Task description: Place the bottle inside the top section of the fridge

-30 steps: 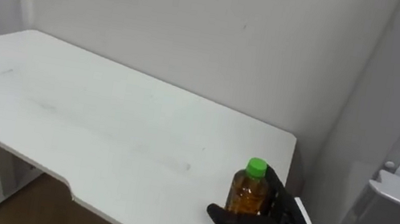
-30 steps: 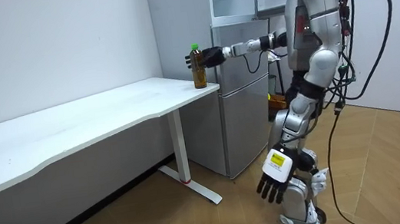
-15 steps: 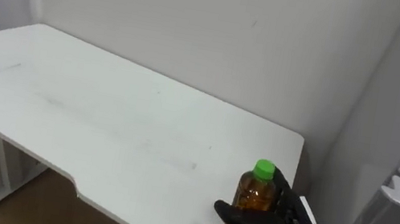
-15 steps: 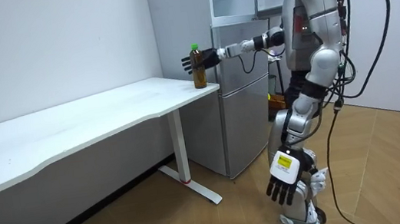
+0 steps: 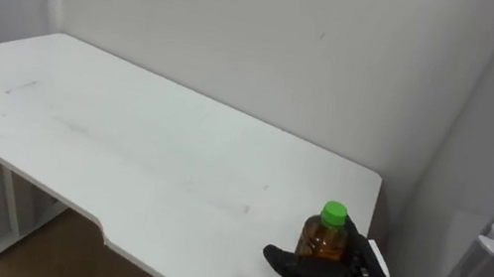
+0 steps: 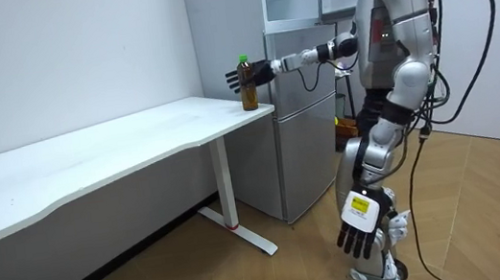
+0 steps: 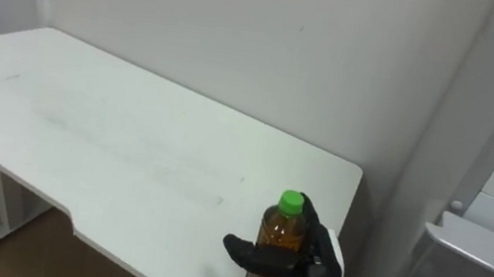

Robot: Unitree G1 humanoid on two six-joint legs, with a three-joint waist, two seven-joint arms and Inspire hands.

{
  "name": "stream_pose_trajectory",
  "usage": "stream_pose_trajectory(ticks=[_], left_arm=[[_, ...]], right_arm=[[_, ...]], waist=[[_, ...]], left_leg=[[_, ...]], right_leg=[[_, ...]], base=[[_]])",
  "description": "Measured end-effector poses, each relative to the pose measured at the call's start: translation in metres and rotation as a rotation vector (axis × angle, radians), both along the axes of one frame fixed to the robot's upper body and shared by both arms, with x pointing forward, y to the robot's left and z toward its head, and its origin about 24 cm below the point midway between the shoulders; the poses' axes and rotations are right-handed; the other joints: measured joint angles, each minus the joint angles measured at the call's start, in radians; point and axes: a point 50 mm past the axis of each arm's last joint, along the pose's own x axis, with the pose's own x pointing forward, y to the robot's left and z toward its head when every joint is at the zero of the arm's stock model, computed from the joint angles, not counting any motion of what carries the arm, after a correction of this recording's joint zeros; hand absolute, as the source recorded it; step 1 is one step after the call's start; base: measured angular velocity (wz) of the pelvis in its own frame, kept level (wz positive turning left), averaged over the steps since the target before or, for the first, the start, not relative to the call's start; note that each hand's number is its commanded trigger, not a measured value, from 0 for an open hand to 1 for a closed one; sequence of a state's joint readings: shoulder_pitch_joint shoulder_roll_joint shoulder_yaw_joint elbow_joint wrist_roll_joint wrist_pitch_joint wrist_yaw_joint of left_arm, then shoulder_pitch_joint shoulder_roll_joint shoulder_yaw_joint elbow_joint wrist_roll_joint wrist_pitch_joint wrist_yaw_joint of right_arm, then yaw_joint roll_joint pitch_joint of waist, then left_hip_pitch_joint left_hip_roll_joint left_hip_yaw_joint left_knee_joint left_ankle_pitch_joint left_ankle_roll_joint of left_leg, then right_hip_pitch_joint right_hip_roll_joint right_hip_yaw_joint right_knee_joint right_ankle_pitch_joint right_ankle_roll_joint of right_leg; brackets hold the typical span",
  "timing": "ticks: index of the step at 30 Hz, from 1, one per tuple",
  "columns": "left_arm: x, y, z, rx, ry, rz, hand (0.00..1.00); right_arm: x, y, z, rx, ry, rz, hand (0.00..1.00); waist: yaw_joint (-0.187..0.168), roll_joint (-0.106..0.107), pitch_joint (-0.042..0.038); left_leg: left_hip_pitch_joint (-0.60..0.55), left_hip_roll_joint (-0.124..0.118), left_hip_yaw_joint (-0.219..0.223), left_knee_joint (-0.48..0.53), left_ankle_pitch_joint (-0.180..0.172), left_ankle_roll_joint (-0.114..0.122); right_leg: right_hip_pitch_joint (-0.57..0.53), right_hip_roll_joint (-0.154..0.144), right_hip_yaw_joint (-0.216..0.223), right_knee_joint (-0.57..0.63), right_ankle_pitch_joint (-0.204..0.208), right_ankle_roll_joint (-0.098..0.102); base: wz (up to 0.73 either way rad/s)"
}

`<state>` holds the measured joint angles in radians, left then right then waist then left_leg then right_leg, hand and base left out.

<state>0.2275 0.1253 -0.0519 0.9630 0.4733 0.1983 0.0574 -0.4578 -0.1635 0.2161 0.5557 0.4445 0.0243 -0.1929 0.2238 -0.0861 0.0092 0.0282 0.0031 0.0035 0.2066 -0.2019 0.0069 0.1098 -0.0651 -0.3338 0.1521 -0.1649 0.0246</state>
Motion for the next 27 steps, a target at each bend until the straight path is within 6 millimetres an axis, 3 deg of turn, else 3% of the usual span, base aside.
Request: stream_pose_trajectory(ticks=[18, 27], left_arm=[[-0.004, -0.001, -0.001, -0.016, 0.022, 0.006, 0.0], [-0.006, 0.0, -0.001, -0.008, 0.037, 0.011, 0.0]], right_arm=[[-0.001, -0.003, -0.008, 0.015, 0.038, -0.016, 0.0], [-0.005, -0.007, -0.023, 0.003, 0.107, -0.011, 0.0]], waist=[[0.003, 0.007, 0.005], [0.006, 0.006, 0.0066]], left_leg=[[0.0, -0.002, -0.011, 0.0, 0.0, 0.0], [0.001, -0.002, -0.014, 0.002, 0.0, 0.0]], right_leg=[[0.004, 0.0, -0.001, -0.001, 0.0, 0.0], [0.008, 0.001, -0.001, -0.001, 0.0, 0.001]], base=[[0.01], [0.0]])
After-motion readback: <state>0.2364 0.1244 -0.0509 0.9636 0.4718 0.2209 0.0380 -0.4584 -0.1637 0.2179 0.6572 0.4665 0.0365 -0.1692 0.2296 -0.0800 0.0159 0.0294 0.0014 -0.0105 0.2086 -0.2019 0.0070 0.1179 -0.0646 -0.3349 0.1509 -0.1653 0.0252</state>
